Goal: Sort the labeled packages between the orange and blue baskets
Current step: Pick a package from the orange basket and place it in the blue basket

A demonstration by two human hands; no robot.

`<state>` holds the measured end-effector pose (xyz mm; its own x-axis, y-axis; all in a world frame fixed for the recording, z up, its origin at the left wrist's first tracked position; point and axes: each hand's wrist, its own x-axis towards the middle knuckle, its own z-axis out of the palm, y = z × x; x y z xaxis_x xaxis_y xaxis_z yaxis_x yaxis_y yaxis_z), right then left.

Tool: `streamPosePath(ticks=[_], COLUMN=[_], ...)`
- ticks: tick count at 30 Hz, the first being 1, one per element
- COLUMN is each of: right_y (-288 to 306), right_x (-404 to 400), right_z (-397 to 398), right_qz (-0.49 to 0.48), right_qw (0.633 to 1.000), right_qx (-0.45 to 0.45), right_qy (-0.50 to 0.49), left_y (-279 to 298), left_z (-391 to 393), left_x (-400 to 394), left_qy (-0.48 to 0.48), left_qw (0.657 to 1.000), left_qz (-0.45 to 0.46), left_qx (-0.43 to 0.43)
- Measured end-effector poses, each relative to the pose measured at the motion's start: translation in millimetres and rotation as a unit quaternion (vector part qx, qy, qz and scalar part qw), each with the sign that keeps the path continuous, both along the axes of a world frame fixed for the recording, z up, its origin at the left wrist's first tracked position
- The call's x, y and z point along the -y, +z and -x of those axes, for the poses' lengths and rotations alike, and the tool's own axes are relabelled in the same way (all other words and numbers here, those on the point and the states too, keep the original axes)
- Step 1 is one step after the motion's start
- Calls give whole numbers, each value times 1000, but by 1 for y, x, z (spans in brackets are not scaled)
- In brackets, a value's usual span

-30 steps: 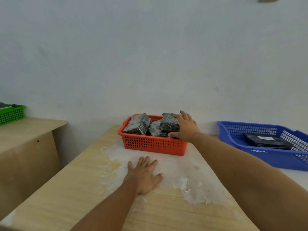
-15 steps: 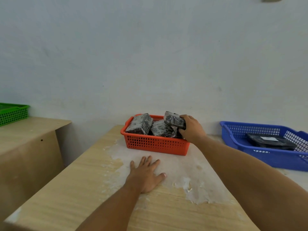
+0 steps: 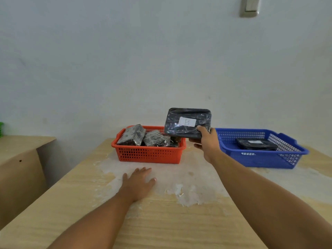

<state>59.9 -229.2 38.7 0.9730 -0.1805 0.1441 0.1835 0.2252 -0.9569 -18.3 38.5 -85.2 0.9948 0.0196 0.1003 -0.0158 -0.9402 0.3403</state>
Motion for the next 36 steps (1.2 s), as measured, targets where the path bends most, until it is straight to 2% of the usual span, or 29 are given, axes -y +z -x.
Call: streamPosePath(ticks=[2, 4, 7, 14, 19, 23, 28, 32, 36], right_y=[-5, -9, -10, -5, 3, 5, -5, -13, -14], right_x=[17, 35, 62, 152, 225, 277, 318, 338, 345], right_z=[8, 14, 19, 8, -20, -55, -107, -145, -164], right_qz=[-18, -40, -69, -12, -5, 12, 134, 222, 307], right_qw=[999, 998, 995, 995, 988, 984, 961, 940, 908], right_qx=[-19, -36, -60, -81, -112, -128, -156, -186, -205], right_qy=[21, 35, 41, -56, -101, -120, -182, -182, -198], left_y=[3, 11, 31, 66, 80, 94, 102, 97, 82], left_z=[4, 8, 7, -30, -74, -117, -168, -196, -207], left_x=[1, 11, 39, 143, 212, 254, 295, 316, 325], left_qy=[4, 2, -27, -128, -105, -75, -45, -32, -24], left_qw=[988, 951, 929, 912, 891, 896, 899, 890, 908], left_qz=[124, 267, 334, 381, 442, 437, 436, 455, 418], left_qx=[97, 156, 157, 81, 27, 3, -11, -19, -21])
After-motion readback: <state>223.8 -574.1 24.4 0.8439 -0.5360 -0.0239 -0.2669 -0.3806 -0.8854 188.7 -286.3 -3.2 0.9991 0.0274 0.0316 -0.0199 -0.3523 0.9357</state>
